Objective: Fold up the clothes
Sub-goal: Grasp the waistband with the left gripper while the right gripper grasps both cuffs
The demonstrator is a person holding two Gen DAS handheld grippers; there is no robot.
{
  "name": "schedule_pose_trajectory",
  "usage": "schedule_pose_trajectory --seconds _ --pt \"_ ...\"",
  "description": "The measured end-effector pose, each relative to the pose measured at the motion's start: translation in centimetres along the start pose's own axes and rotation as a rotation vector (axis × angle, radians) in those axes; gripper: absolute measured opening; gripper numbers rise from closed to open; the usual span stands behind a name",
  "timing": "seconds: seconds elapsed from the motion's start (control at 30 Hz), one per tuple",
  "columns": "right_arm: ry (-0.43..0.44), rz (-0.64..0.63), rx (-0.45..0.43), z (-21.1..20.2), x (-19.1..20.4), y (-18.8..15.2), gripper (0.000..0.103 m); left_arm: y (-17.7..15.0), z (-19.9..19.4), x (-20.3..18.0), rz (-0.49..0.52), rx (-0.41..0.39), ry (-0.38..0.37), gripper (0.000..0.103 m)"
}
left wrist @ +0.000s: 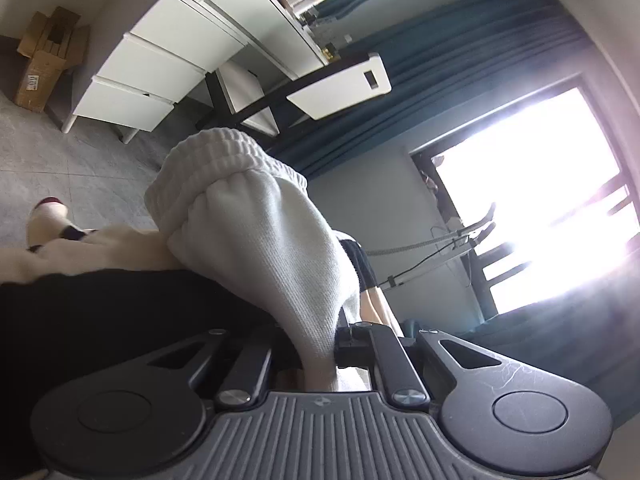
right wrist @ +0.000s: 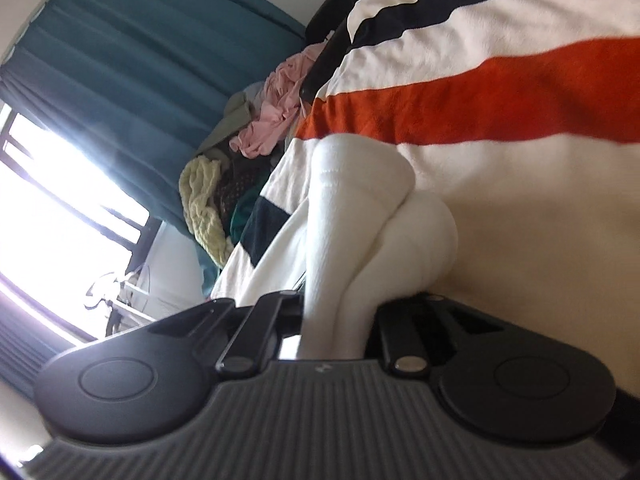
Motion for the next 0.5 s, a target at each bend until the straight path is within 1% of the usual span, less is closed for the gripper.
schedule_pose_trajectory --seconds 0.1,0.17,0.2,0.27,0.33,0.4,0.5 --pt "0.005 0.008 0.017 -3.3 -0.3 0.6 0.012 0.2 -3.5 0.0 -0.001 -0.006 -0.011 0.008" --pt "0.007 0.026 0.021 -5.8 -0.9 1.0 0.012 0.7 -6.2 -0.5 0.018 -0.001 -0.031 0.008" --pt "0.012 0.052 0.023 -7.0 -1.5 1.1 0.012 1.2 -7.0 -0.5 0.026 -0.002 -0.036 0.008" --pt "0.019 0.104 0.026 -9.1 -2.7 1.4 0.012 1.2 -9.4 -0.9 0.047 -0.005 -0.03 0.009" --pt "0.015 0.156 0.029 -11.0 -4.0 1.6 0.012 1.0 -12.0 -0.5 0.068 -0.003 -0.005 0.009" --pt "0.003 0.2 0.041 -12.2 -5.4 1.6 0.012 0.6 -13.7 0.4 0.081 0.018 0.032 0.009" --pt "-0.018 0.251 0.071 -13.4 -7.4 1.4 0.012 0.2 -15.7 2.0 0.137 0.101 0.118 0.011"
Point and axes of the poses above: each gripper's, at about its wrist camera, not at the fingertips, and z roughly the way its jaws point, x to its left, y to its top, the point moved 5 cm from there along z, roughly the way its jaws point, and after that the axes turned 7 degrees about -y, right-handed, at the moved point
